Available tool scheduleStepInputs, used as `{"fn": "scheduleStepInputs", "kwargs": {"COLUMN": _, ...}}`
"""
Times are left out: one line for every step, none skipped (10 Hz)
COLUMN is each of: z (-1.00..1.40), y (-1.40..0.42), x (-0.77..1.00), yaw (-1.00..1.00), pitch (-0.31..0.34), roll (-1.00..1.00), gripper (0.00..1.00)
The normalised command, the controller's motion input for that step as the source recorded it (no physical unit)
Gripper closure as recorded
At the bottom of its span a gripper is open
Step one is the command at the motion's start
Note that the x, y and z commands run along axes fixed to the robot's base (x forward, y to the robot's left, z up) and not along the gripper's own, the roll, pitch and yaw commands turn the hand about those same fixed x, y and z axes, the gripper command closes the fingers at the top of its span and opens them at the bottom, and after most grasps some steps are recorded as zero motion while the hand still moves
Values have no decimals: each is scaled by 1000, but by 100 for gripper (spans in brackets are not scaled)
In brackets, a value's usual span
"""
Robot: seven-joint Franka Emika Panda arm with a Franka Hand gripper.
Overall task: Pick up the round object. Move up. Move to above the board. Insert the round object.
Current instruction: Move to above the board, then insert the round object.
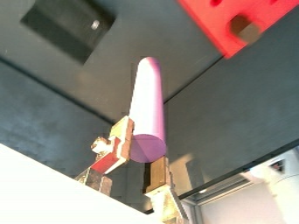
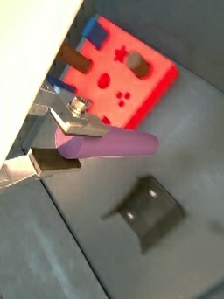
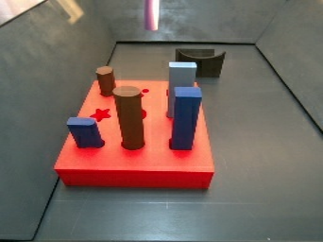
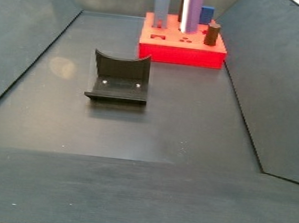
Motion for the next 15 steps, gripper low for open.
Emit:
{"fn": "scheduleStepInputs", "kwargs": {"z": 157, "y": -1000, "x": 4, "yaw": 3, "pitch": 18, "roll": -15, "gripper": 100}}
{"fn": "scheduleStepInputs", "kwargs": {"z": 160, "y": -1000, "x": 9, "yaw": 5, "pitch": 30, "roll": -11, "gripper": 100}}
{"fn": "scheduleStepInputs", "kwargs": {"z": 163, "y": -1000, "x": 10, "yaw": 5, "pitch": 39, "roll": -1, "gripper": 100}}
{"fn": "scheduleStepInputs", "kwargs": {"z": 171, "y": -1000, "x": 14, "yaw": 6, "pitch": 53, "roll": -3, "gripper": 100}}
{"fn": "scheduleStepInputs", "kwargs": {"z": 174, "y": -1000, "x": 18, "yaw": 5, "pitch": 65, "roll": -12, "gripper": 100}}
{"fn": "scheduleStepInputs", "kwargs": {"z": 177, "y": -1000, "x": 32, "yaw": 6, "pitch": 85, "roll": 6, "gripper": 100}}
{"fn": "scheduleStepInputs", "kwargs": {"z": 178, "y": -1000, "x": 51, "yaw": 7, "pitch": 102, "roll": 0, "gripper": 100}}
{"fn": "scheduleStepInputs", "kwargs": {"z": 181, "y": -1000, "x": 79, "yaw": 9, "pitch": 119, "roll": 9, "gripper": 100}}
{"fn": "scheduleStepInputs", "kwargs": {"z": 138, "y": -735, "x": 89, "yaw": 8, "pitch": 137, "roll": 3, "gripper": 100}}
{"fn": "scheduleStepInputs", "kwargs": {"z": 106, "y": -490, "x": 81, "yaw": 9, "pitch": 137, "roll": 6, "gripper": 100}}
{"fn": "scheduleStepInputs", "kwargs": {"z": 66, "y": -299, "x": 70, "yaw": 9, "pitch": 124, "roll": 7, "gripper": 100}}
{"fn": "scheduleStepInputs", "kwargs": {"z": 46, "y": -187, "x": 56, "yaw": 11, "pitch": 104, "roll": 9, "gripper": 100}}
{"fn": "scheduleStepInputs", "kwargs": {"z": 0, "y": 0, "x": 0, "yaw": 0, "pitch": 7, "roll": 9, "gripper": 100}}
{"fn": "scheduleStepInputs", "kwargs": {"z": 0, "y": 0, "x": 77, "yaw": 0, "pitch": 66, "roll": 24, "gripper": 100}}
{"fn": "scheduleStepInputs", "kwargs": {"z": 0, "y": 0, "x": 0, "yaw": 0, "pitch": 0, "roll": 6, "gripper": 100}}
